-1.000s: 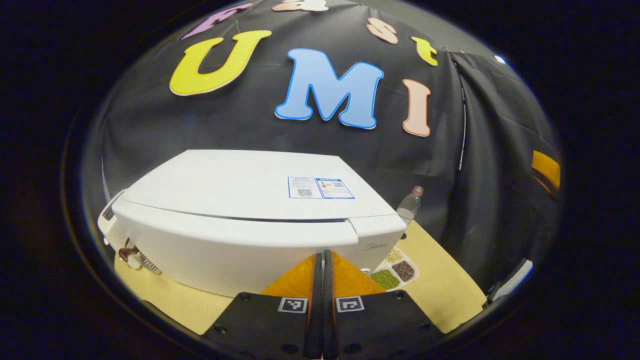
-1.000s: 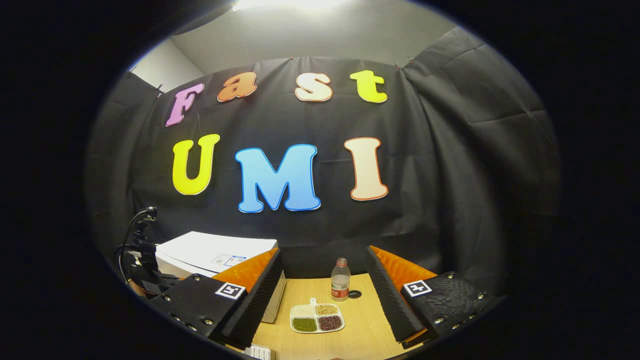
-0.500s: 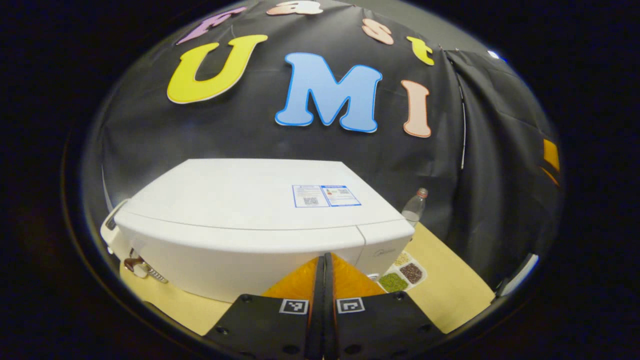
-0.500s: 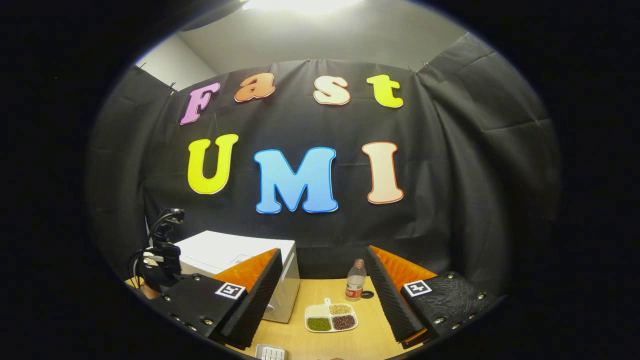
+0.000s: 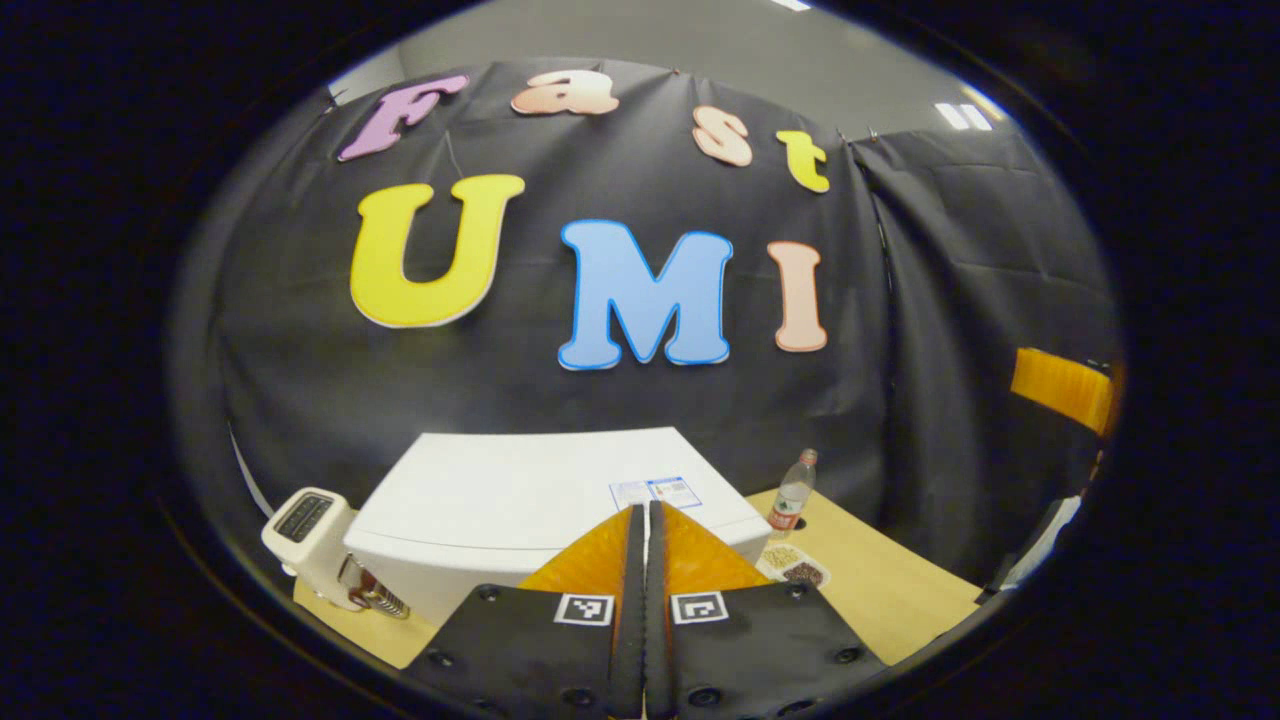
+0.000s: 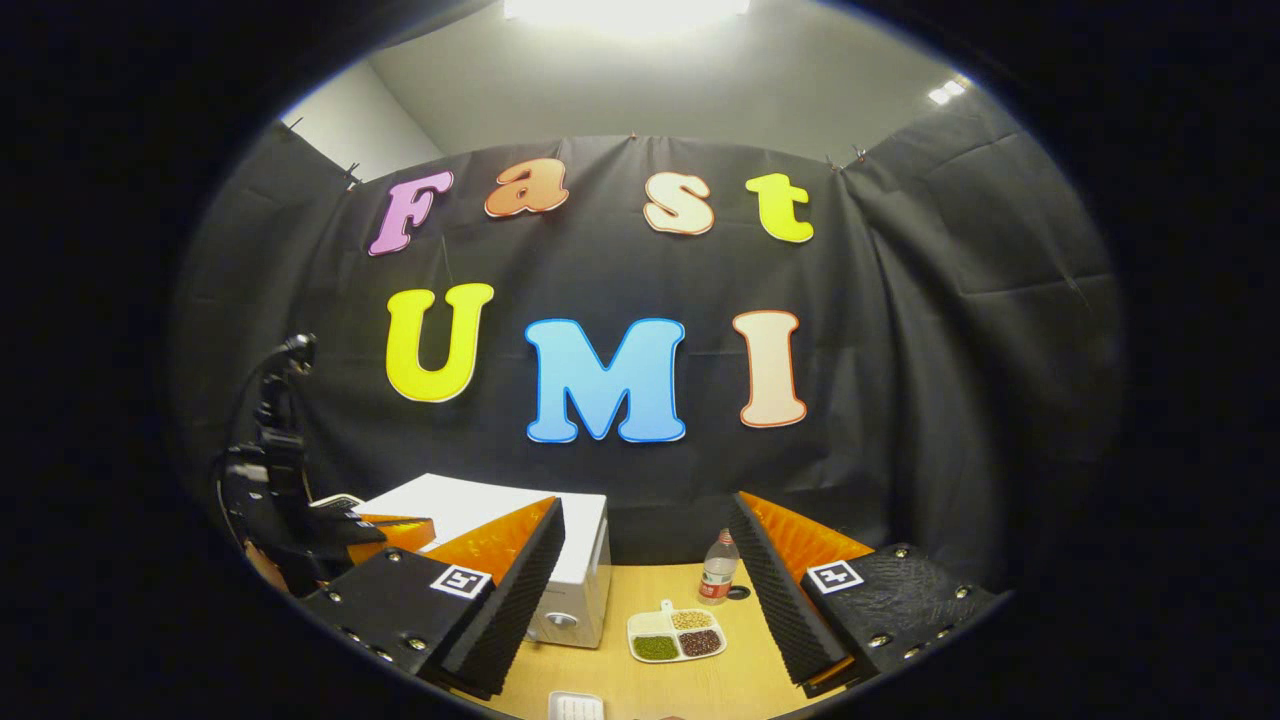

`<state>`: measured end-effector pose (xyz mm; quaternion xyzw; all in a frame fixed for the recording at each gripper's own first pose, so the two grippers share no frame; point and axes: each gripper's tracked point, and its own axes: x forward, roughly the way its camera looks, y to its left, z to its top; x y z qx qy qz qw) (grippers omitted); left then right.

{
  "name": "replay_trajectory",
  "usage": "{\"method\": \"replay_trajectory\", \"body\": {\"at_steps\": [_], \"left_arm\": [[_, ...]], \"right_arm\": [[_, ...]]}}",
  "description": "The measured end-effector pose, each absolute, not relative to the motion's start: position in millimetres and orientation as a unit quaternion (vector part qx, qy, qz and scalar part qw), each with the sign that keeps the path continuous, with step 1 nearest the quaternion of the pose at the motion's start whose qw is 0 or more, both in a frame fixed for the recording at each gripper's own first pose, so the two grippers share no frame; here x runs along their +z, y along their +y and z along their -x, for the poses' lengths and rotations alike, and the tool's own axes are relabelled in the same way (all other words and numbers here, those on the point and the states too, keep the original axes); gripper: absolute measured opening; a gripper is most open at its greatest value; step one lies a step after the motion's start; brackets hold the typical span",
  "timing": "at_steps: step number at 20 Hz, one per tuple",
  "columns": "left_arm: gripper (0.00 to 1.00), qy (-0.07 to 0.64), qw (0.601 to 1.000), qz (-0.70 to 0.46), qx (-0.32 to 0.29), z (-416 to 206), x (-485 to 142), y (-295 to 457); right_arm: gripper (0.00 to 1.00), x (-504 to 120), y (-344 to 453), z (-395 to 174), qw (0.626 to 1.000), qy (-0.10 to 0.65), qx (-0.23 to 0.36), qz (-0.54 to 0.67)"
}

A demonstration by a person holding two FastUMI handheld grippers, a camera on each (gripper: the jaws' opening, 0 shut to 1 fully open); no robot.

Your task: Open the microwave oven with the left hand, put the food in, and close the microwave oven.

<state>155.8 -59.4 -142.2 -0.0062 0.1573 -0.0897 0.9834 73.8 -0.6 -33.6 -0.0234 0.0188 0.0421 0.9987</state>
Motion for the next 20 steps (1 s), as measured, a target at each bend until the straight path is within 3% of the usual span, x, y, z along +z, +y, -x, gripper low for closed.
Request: {"method": "replay_trajectory", "body": {"at_steps": [1, 3, 4, 10, 20], "left_arm": [[0.11, 0.127, 0.989, 0.012, -0.074, -140.7, -112.6, -44.9], [1.0, 0.087, 0.995, 0.014, -0.048, -110.1, -66.6, -21.2], [0.94, 0.075, 0.996, 0.015, -0.04, -97.3, -49.2, -9.4], [0.96, 0.047, 0.998, 0.018, -0.026, -37.3, -3.5, 53.6], [0.97, 0.037, 0.999, 0.015, -0.035, -11.4, 5.8, 88.5]], "right_arm": [[0.99, -27.3, 5.7, -70.3, 0.999, 0.015, 0.041, 0.018], [0.98, -17.4, 18.1, -62.0, 0.999, 0.008, 0.036, 0.012], [0.99, -14.2, 23.7, -56.8, 0.999, 0.007, 0.034, 0.011], [0.99, -7.4, 57.1, -28.3, 1.0, -0.005, 0.027, 0.009], [0.99, -0.4, 83.2, -2.2, 1.0, -0.01, 0.021, 0.019]]}}
